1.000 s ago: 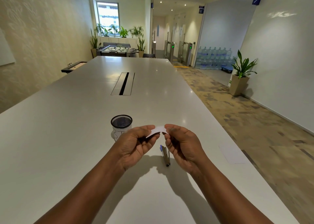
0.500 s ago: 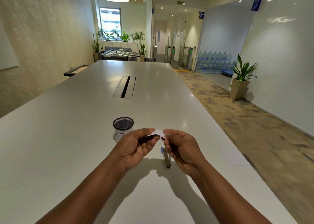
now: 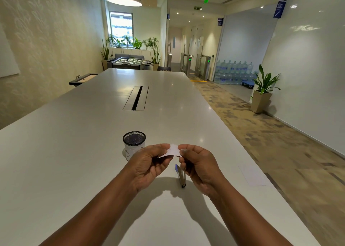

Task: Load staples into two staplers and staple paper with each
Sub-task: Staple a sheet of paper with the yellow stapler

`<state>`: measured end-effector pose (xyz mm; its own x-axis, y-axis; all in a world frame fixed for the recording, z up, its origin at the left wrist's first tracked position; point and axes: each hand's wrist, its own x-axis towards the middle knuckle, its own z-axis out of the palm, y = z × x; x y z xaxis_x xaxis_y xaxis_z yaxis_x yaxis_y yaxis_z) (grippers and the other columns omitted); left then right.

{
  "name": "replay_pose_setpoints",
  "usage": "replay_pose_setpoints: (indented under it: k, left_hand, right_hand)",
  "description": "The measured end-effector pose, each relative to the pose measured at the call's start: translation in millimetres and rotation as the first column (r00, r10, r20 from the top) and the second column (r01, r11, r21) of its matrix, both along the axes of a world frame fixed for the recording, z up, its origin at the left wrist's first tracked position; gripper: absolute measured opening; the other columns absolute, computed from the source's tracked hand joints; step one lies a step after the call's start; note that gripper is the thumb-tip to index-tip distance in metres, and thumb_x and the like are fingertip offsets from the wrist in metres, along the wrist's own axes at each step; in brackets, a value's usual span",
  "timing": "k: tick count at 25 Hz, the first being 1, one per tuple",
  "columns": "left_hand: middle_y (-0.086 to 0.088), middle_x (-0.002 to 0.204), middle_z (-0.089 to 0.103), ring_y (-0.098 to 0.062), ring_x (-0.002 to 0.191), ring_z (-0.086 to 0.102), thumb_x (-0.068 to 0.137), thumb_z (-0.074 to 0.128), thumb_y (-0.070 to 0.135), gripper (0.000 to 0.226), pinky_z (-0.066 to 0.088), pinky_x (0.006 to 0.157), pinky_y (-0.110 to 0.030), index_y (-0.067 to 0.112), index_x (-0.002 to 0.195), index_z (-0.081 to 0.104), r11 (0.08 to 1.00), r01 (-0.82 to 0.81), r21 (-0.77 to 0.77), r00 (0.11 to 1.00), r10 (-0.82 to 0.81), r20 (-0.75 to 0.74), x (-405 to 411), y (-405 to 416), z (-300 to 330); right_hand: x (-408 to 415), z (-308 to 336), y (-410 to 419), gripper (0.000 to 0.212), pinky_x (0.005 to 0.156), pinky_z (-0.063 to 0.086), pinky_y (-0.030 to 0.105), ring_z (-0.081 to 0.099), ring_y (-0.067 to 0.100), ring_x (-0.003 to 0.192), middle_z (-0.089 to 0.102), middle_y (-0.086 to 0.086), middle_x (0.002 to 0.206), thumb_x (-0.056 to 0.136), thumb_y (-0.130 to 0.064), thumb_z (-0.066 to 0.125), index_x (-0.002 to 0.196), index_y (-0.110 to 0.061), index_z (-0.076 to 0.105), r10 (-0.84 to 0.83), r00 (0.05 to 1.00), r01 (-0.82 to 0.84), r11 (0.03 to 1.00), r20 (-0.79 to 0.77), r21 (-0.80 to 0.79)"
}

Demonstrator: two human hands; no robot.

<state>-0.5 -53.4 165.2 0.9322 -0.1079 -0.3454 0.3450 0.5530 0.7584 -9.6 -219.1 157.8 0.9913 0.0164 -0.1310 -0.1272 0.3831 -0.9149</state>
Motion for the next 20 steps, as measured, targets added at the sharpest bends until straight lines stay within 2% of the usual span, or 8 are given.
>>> replay_pose_setpoints:
  k: [8,15,20]
  left_hand:
    - [-0.016,0.082,0.075,-0.022,0.071,0.070,0.080,0.072,-0.010,0.021,0.059,0.058,-0.024,0.002,0.097,0.074,0.995,0.034,0.098,0.999,-0.035,0.008,-1.6,-4.8,-3.0]
    - [-0.013,0.072,0.073,-0.017,0.058,0.067,0.082,0.075,-0.002,0.015,0.055,0.049,-0.023,0.000,0.095,0.069,0.997,-0.030,0.064,0.999,0.032,-0.035,-0.3,-8.6,-4.5]
    - [-0.013,0.075,0.074,-0.018,0.062,0.069,0.080,0.076,-0.003,0.015,0.056,0.053,-0.024,0.000,0.095,0.071,0.995,-0.009,0.096,1.000,0.010,-0.005,-0.3,-6.9,-5.9]
  right_hand:
    - [-3.3,-3.2,-4.1,0.014,0.061,0.055,0.027,0.061,0.017,0.063,0.067,0.015,0.076,0.093,0.001,0.064,0.102,0.001,0.074,0.002,0.999,0.003,0.992,0.034,-0.126]
    - [-5.5,-2.5,-3.2,0.013,0.063,0.053,0.029,0.064,0.015,0.064,0.070,0.008,0.073,0.091,0.001,0.066,0.101,-0.002,0.075,0.015,0.996,0.005,0.974,0.086,-0.227]
    - [-6.6,-3.6,-3.4,0.013,0.063,0.052,0.029,0.063,0.015,0.063,0.069,0.008,0.072,0.091,0.001,0.066,0.100,-0.002,0.075,0.010,0.996,0.008,0.975,0.084,-0.220]
